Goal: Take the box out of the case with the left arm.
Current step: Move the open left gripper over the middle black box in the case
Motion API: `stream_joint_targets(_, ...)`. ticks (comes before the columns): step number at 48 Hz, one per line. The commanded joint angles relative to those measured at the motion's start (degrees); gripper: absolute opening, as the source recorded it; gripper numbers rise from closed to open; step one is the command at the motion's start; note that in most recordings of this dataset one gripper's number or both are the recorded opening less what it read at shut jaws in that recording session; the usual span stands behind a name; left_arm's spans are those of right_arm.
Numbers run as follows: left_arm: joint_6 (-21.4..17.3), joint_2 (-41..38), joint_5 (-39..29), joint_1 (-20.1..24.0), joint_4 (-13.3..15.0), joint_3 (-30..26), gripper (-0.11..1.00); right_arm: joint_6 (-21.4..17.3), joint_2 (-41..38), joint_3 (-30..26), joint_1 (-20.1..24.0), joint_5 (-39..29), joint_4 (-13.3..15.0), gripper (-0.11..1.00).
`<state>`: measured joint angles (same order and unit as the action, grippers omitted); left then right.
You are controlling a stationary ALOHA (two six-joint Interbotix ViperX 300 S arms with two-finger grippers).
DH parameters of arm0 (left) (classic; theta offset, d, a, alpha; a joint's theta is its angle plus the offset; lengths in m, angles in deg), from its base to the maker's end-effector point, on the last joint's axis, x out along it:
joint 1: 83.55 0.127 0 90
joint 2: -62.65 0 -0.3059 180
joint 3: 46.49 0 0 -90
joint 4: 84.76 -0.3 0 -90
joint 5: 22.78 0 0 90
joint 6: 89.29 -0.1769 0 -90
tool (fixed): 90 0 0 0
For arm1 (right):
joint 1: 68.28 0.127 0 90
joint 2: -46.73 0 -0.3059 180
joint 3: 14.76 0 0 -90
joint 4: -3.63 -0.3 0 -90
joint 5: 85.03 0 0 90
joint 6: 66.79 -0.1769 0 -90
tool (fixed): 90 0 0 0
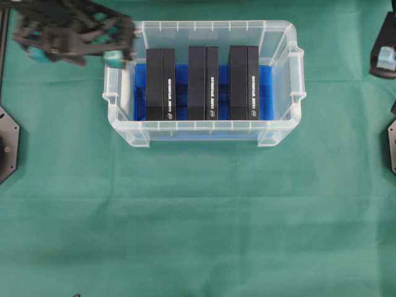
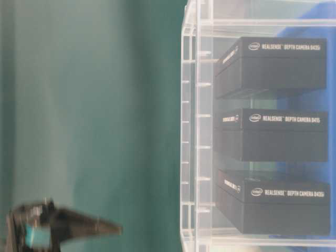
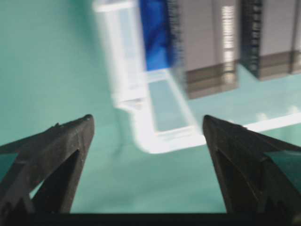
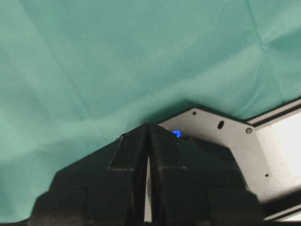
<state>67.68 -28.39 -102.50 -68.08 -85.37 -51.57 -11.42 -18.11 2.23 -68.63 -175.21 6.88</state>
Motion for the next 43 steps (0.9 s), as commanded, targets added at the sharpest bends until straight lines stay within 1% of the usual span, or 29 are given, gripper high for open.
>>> stream_joint_targets(1, 0.7, -2.46, 0.26, -0.79, -0.26, -5.1, 0.94, 0.18, -0.26, -1.49, -0.09, -0.26, 0.18, 0.0)
stream_joint_targets(5, 1.14, -5.01, 0.35, -1.23, -0.35, -8.17, 0.94, 0.18, -0.79, -1.41, -0.09, -0.18, 0.18, 0.0)
stream_joint_targets(21, 1.85, -15.47, 0.18, -2.64, -0.35, -19.69, 0.94, 0.26, -1.41, -1.41, -0.09, 0.0, 2.29, 0.0)
stream_joint_targets(26, 1.85, -18.37, 0.09, -3.08, -0.35, -23.03, 0.94, 0.35, -1.32, -1.32, -0.09, 0.09, 2.37, 0.0)
stream_joint_targets(34, 1.93, -21.71, -0.35, -3.52, -0.35, -26.54, 0.94, 0.53, -1.32, -1.32, -0.09, 0.18, 2.37, 0.0)
stream_joint_targets(43, 1.93, -23.99, -0.62, -3.87, -0.35, -28.65, 0.94, 0.53, -1.41, -1.14, -0.09, 0.18, 2.37, 0.0)
